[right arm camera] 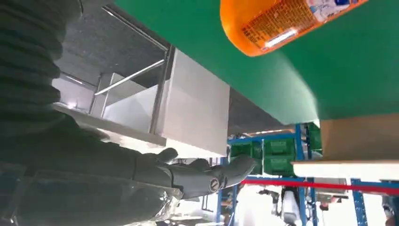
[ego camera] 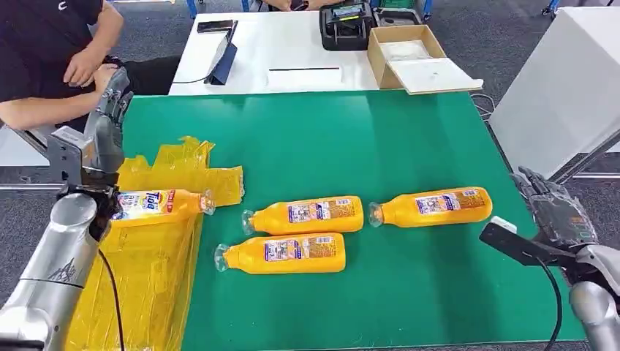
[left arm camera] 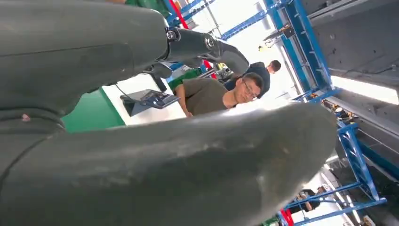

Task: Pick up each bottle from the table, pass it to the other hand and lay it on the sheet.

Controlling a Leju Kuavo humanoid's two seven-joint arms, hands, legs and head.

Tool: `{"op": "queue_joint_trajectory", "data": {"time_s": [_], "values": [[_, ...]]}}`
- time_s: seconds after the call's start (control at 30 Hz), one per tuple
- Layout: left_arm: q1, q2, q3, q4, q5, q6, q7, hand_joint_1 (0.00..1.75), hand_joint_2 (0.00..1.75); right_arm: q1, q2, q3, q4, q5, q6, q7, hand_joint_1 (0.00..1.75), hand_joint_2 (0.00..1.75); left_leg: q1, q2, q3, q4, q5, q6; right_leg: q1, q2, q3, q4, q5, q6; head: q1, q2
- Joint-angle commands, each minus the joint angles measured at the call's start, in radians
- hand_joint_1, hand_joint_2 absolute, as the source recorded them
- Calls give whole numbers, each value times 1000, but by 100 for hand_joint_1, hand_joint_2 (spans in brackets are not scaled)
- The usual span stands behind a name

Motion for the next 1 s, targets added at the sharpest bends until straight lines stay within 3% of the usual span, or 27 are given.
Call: {"op": "queue_joint_trajectory", "data": {"time_s": [0.03, 0.2, 0.5, 0.67, 1.0], "values": [[-131, -73, -53, 145, 5, 6, -5, 0, 0, -276, 25, 259, 330, 14, 14, -29, 0, 175, 1, 1, 2, 0, 0, -2, 1, -1, 3, -1, 0, 0, 0, 0], [-135, -46, -40, 132, 29, 14, 4, 0, 0, -483, 85, 452, 530, -12, 8, -53, 0, 175, 0, 9, 5, 2, -2, -3, 0, 5, 4, 0, 2, 0, 0, 0], [-131, -51, -36, 118, 27, 21, 5, 0, 0, -477, 90, 495, 529, -38, -11, -40, 0, 175, 1, 1, 2, 1, 1, 0, 0, 0, 3, 0, 1, 1, 0, 0], [-100, -66, -12, 41, 34, 37, 32, 0, 0, -509, 131, 559, 590, -28, -13, -32, 0, 175, 0, 4, 3, 1, 0, -1, 1, 1, 3, 1, 1, 1, 0, 0], [-72, -47, 12, 12, 39, 43, 34, 0, 0, -536, 110, 611, 617, -33, 21, -52, 0, 175, 0, 3, 3, 2, -1, -1, 0, -1, 3, 1, 0, 1, 0, 0]]}}
